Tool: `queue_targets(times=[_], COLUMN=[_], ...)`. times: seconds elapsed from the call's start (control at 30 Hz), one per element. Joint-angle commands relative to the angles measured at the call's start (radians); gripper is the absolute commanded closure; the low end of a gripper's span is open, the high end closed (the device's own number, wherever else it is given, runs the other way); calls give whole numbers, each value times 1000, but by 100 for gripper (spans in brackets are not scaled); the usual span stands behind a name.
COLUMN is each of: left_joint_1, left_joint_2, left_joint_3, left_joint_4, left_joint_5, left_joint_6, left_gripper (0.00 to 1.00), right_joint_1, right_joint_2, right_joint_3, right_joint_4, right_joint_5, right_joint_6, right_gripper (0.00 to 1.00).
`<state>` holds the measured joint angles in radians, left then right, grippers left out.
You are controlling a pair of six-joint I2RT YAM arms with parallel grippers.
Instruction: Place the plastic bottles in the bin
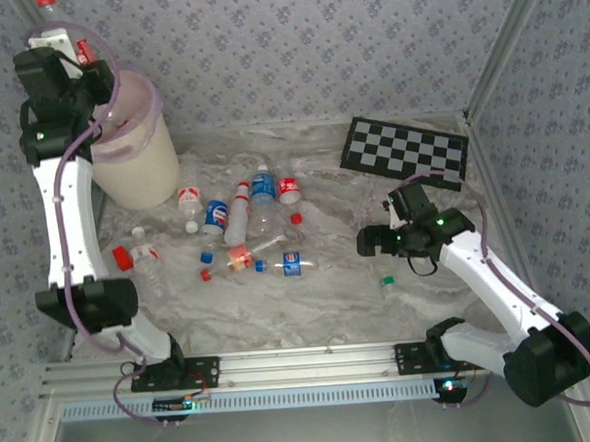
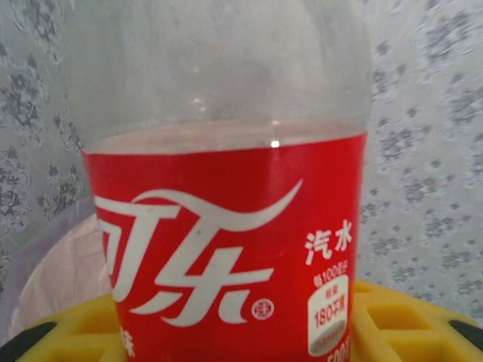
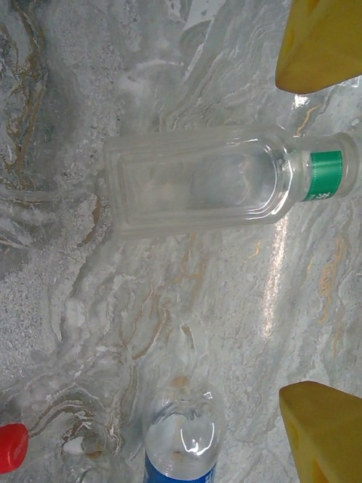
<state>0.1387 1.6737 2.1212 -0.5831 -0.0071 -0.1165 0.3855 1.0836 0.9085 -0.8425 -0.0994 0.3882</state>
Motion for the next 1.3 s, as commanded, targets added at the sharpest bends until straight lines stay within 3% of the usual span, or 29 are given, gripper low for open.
queue_targets(times=[0.0, 0.17, 0.37, 0.53, 0.63, 0.77, 0.97, 1.07, 1.2, 1.27], left_joint_1=[37, 91, 105, 108, 108, 108, 109, 108, 109, 109], left_joint_2=[105, 277, 382, 525, 590, 626, 574, 540, 502, 500], left_joint_3=[126, 303, 356, 512, 560, 539, 324, 225, 164, 179], left_joint_4=[-91, -182, -149, -319, -403, -447, -330, -268, -221, -231], left_joint_5=[60, 97, 72, 122, 181, 191, 205, 202, 205, 206], left_joint_6=[-7, -52, -28, 4, 38, 70, 68, 57, 51, 55], left_gripper=[100, 100, 100, 100, 93, 95, 97, 81, 44, 30], right_joint_1=[-2, -1, -4, -5, -6, -12, -18, -20, -23, -25], right_joint_2=[-27, -44, -29, -18, -16, -13, -22, -25, -35, -39], right_joint_3=[5, -6, -10, -12, -11, -7, -25, -41, -47, -45], right_joint_4=[-54, -85, -82, -76, -74, -68, -41, -30, -38, -43], right_joint_5=[22, 28, 30, 34, 26, 28, 36, 31, 27, 25], right_joint_6=[14, 17, 14, 17, 14, 4, 5, 7, 12, 12], right_gripper=[0, 0, 0, 0, 0, 0, 0, 0, 0, 0])
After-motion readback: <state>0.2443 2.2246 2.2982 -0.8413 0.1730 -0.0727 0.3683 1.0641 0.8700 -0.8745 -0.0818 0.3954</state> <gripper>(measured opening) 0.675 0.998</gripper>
